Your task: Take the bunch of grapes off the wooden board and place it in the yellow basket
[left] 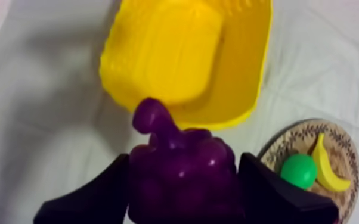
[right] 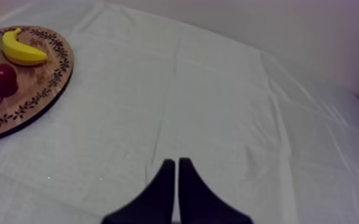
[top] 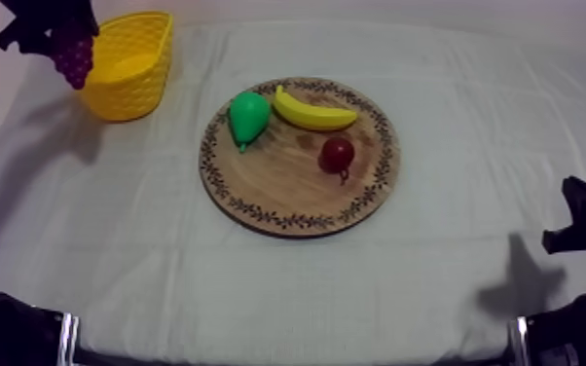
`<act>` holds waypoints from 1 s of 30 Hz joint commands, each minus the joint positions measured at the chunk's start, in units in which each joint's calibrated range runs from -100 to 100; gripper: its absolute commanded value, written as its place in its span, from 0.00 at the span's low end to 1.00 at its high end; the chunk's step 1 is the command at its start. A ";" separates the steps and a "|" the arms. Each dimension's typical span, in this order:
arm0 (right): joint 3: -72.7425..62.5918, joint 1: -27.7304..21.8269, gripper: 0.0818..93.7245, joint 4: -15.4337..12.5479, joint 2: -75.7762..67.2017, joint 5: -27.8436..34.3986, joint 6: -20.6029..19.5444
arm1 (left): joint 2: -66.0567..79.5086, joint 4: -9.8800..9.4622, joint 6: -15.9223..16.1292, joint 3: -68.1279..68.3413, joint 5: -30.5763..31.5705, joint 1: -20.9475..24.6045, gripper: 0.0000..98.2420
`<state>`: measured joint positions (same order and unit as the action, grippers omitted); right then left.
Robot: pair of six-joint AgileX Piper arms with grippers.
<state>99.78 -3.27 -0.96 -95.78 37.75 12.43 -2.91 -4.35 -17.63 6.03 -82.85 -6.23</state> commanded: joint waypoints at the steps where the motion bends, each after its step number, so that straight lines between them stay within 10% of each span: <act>1: -0.01 -0.03 0.00 0.00 0.02 -0.01 0.00 | -2.25 0.01 0.58 -3.86 0.17 0.54 0.49; 30: -0.01 -0.03 0.00 0.00 0.02 -0.01 0.00 | -42.66 2.13 4.67 -39.81 0.26 2.72 0.50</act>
<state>99.78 -3.27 -0.96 -95.78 37.75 12.43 -43.32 -2.31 -12.95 -32.80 -82.63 -3.53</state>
